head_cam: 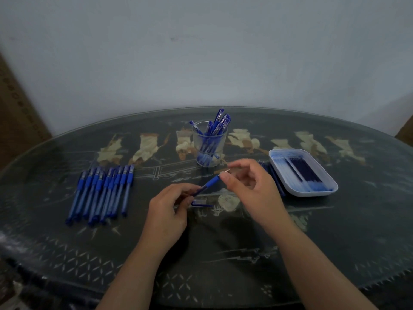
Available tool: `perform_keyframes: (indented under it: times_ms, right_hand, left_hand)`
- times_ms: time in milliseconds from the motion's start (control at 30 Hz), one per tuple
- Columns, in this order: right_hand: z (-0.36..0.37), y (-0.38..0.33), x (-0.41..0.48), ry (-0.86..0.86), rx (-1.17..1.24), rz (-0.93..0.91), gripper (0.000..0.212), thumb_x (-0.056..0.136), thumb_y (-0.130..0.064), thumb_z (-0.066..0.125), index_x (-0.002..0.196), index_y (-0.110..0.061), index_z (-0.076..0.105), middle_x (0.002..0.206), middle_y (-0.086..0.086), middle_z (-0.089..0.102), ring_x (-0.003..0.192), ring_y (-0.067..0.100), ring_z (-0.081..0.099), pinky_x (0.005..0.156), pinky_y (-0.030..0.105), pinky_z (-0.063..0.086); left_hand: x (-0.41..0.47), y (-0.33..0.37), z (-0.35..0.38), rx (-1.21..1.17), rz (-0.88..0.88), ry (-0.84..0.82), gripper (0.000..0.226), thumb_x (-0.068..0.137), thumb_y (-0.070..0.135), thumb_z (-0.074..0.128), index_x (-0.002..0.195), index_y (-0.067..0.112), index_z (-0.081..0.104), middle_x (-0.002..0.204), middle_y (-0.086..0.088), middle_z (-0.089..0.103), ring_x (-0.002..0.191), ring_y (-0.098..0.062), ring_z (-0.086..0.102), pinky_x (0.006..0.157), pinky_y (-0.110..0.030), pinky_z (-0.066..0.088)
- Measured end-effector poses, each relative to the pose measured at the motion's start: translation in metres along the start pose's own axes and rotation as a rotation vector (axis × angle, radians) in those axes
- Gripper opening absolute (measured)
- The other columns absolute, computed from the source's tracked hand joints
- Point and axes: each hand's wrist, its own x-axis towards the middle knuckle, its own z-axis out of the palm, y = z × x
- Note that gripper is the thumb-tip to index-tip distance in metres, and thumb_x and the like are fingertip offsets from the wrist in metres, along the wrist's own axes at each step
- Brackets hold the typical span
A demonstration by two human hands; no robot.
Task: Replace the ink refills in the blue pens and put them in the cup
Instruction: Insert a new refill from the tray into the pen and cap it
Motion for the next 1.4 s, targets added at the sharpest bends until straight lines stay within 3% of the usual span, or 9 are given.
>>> perform_keyframes:
  times_ms: [100,267,400,567,700,867,1000,1200,1400]
  right_hand:
    - [0.0,0.0,0.0,-0.025,0.032,-0.026,0.02,0.087,-0.019,0.072,0.106,-0.025,0.071,0.093,-0.012,0.073,0.089,0.0,0.067,0.077,0.018,0.053]
    - [0.002,0.0,0.0,0.045,0.017,0.01,0.032,0.075,-0.047,0.073,0.094,-0.022,0.065,0.084,-0.005,0.069,0.078,0.001,0.064,0.072,0.02,0.053]
    - [0.0,0.0,-0.001,-0.026,0.053,-0.021,0.019,0.087,-0.021,0.071,0.105,-0.027,0.071,0.097,-0.013,0.072,0.092,0.001,0.067,0.08,0.021,0.053]
    - [0.002,-0.001,-0.001,0.041,0.062,0.002,0.027,0.08,-0.041,0.072,0.099,-0.023,0.067,0.088,-0.015,0.07,0.084,-0.002,0.065,0.075,0.017,0.052]
    - [0.001,0.001,-0.001,-0.009,0.051,-0.015,0.014,0.087,-0.022,0.071,0.102,-0.024,0.072,0.098,-0.011,0.073,0.093,0.002,0.067,0.084,0.024,0.055]
    - [0.002,-0.001,0.0,0.029,0.099,0.032,0.032,0.076,-0.044,0.071,0.1,-0.024,0.067,0.09,-0.014,0.071,0.085,-0.001,0.065,0.076,0.018,0.054]
    - [0.002,0.0,-0.001,-0.003,0.092,-0.014,0.013,0.089,-0.014,0.069,0.098,-0.022,0.074,0.094,-0.012,0.074,0.09,0.001,0.068,0.077,0.015,0.052]
    - [0.007,0.003,-0.001,0.026,0.073,0.01,0.006,0.089,-0.014,0.069,0.091,-0.019,0.072,0.093,-0.013,0.074,0.089,-0.001,0.068,0.079,0.016,0.053]
    - [0.02,0.012,-0.002,0.0,-0.04,-0.004,0.038,0.089,-0.021,0.07,0.123,-0.03,0.057,0.101,-0.011,0.067,0.093,-0.003,0.061,0.084,0.016,0.05]
  left_hand:
    - [0.0,0.001,0.0,0.0,0.004,0.001,0.044,0.081,-0.009,0.067,0.099,0.031,0.068,0.098,0.02,0.066,0.096,0.006,0.062,0.084,-0.005,0.045]
    - [0.0,0.0,-0.001,0.0,0.006,-0.005,0.042,0.082,-0.009,0.067,0.099,0.03,0.068,0.099,0.02,0.066,0.096,0.006,0.062,0.083,-0.005,0.045]
    - [-0.001,0.001,0.0,-0.002,0.013,0.004,0.042,0.083,-0.009,0.067,0.1,0.029,0.069,0.099,0.02,0.066,0.096,0.005,0.062,0.083,-0.006,0.045]
    - [-0.001,0.001,0.0,-0.009,0.004,0.006,0.042,0.083,-0.009,0.066,0.099,0.03,0.068,0.098,0.019,0.066,0.095,0.005,0.062,0.081,-0.005,0.045]
    - [0.0,0.0,0.0,0.006,0.016,0.006,0.043,0.083,-0.009,0.067,0.099,0.03,0.068,0.098,0.02,0.066,0.095,0.005,0.062,0.082,-0.005,0.044]
    - [0.0,-0.001,0.0,0.001,0.019,0.014,0.044,0.082,-0.01,0.067,0.099,0.031,0.068,0.098,0.019,0.066,0.095,0.005,0.062,0.083,-0.006,0.045]
    - [0.0,0.0,0.0,0.006,0.013,0.001,0.046,0.083,-0.009,0.067,0.1,0.034,0.067,0.099,0.02,0.066,0.097,0.005,0.062,0.084,-0.006,0.045]
    - [0.0,0.001,-0.001,0.018,0.002,0.008,0.043,0.083,-0.009,0.066,0.099,0.031,0.068,0.099,0.02,0.065,0.098,0.008,0.059,0.085,-0.003,0.042]
    - [0.001,-0.001,-0.001,-0.055,-0.133,0.115,0.045,0.086,-0.008,0.063,0.096,0.036,0.063,0.097,0.014,0.066,0.093,0.004,0.062,0.08,-0.003,0.044]
